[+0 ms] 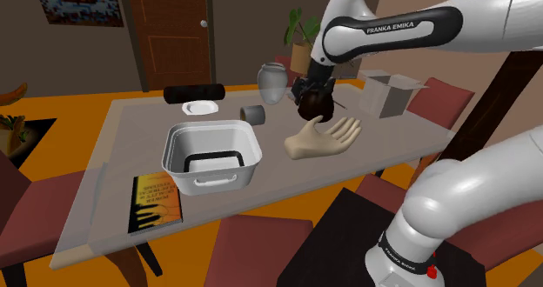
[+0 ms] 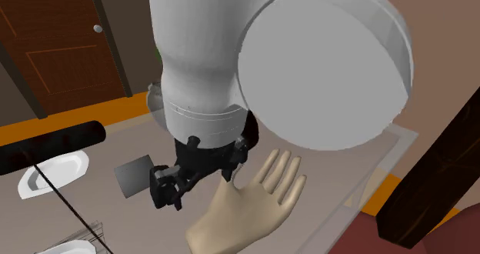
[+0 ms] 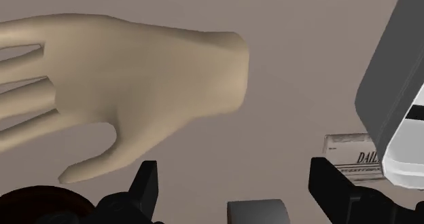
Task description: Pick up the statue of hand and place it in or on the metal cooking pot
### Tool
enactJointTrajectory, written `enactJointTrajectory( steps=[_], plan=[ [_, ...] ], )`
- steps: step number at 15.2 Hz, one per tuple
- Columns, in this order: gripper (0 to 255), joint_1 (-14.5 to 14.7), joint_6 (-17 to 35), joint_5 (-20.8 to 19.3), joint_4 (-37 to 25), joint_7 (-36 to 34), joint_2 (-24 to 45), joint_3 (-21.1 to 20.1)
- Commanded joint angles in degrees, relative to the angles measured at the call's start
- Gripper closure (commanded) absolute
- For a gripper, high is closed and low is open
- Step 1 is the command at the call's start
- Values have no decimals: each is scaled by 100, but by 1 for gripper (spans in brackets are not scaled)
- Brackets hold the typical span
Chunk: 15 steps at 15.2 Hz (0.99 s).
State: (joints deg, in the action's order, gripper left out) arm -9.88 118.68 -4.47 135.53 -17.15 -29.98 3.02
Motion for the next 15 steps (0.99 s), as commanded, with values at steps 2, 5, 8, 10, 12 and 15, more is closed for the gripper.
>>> enactJointTrajectory(
  steps=[2,5,8,10,12,15],
  plan=[
    [0,-257,521,-78,73,-514,437,36],
    [0,-501,940,-156,58,-1018,876,80],
    [0,-734,1330,-238,21,-1526,1315,138],
    [0,-883,1575,-293,-12,-1865,1606,186],
    [0,-1025,1809,-346,-51,-2205,1893,242],
    [0,-1129,2059,-387,-65,-2466,2169,299]
  ],
)
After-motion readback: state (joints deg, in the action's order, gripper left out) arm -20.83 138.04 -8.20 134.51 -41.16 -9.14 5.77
